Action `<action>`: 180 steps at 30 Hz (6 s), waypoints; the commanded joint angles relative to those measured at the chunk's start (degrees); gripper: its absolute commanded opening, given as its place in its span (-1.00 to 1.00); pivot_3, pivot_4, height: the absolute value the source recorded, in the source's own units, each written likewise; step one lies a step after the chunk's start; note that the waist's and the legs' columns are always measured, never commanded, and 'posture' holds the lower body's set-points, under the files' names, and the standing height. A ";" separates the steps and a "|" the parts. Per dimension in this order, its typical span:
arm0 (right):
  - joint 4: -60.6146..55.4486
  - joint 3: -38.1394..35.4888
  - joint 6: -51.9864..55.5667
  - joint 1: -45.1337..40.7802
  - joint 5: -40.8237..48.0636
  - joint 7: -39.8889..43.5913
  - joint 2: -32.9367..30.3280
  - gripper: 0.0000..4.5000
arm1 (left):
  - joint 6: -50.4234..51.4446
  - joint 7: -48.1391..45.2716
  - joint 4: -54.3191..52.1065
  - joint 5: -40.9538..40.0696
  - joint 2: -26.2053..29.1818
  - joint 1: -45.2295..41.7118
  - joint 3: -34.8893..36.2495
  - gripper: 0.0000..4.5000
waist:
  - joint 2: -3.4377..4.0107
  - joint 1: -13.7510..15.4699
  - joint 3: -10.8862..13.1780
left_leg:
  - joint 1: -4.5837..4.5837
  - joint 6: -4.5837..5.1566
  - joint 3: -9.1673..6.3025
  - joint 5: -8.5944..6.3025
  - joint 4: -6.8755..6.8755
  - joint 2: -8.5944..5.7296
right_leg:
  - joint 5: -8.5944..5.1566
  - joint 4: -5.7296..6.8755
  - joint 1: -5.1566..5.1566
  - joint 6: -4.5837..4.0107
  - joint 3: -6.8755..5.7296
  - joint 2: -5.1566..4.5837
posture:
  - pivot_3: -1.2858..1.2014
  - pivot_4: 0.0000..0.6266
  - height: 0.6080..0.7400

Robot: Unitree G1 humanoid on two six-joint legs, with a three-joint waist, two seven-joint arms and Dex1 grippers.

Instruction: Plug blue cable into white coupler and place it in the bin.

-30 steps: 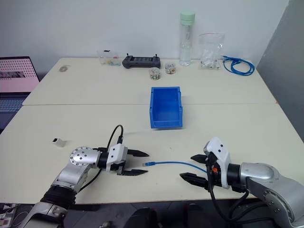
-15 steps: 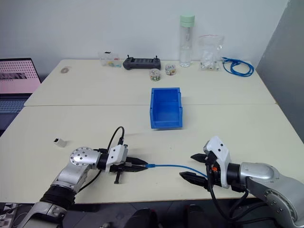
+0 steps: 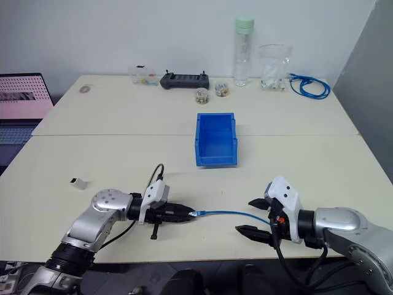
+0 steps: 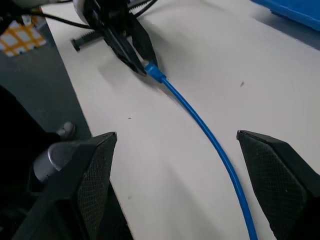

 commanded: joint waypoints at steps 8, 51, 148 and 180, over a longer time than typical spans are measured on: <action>0.55 -5.25 -6.67 7.65 49.45 -21.29 -5.60 0.81 | 58.68 22.04 -7.28 -40.94 -6.36 -5.38 17.00 -0.90 | -0.18 -1.09 0.11 | -0.07 0.00 -0.11 0.00 0.06 -0.01 | -0.03 0.03 0.01 0.05 -0.08 -0.01 | 0.03 -0.52 1.00; 4.97 13.60 -14.62 -0.97 60.63 -30.48 -4.04 -0.91 | 43.65 49.20 -11.17 -89.53 5.04 3.11 3.89 -0.90 | -0.33 -0.76 0.17 | -0.03 -0.03 -0.03 0.02 0.04 -0.03 | -0.05 -0.02 -0.01 0.00 0.05 -0.04 | 0.03 -0.52 1.00; 28.32 2.68 8.35 -26.30 26.32 -13.83 10.18 -0.91 | 0.12 63.89 -5.60 5.14 -8.43 8.41 17.19 -0.64 | -0.49 0.13 0.12 | -0.39 -0.24 0.07 0.13 0.01 -0.04 | 0.34 -0.07 -0.33 -0.28 0.08 -0.07 | 0.03 -0.52 1.00; 26.38 34.55 -29.56 -22.15 -28.18 5.87 11.67 -0.91 | -34.21 -6.54 36.36 13.86 -10.20 -4.86 -11.42 -0.64 | 0.30 0.49 -0.97 | 0.00 0.35 0.40 0.02 0.06 -0.21 | 0.29 -0.19 0.01 0.00 0.09 0.03 | 0.03 -0.52 1.00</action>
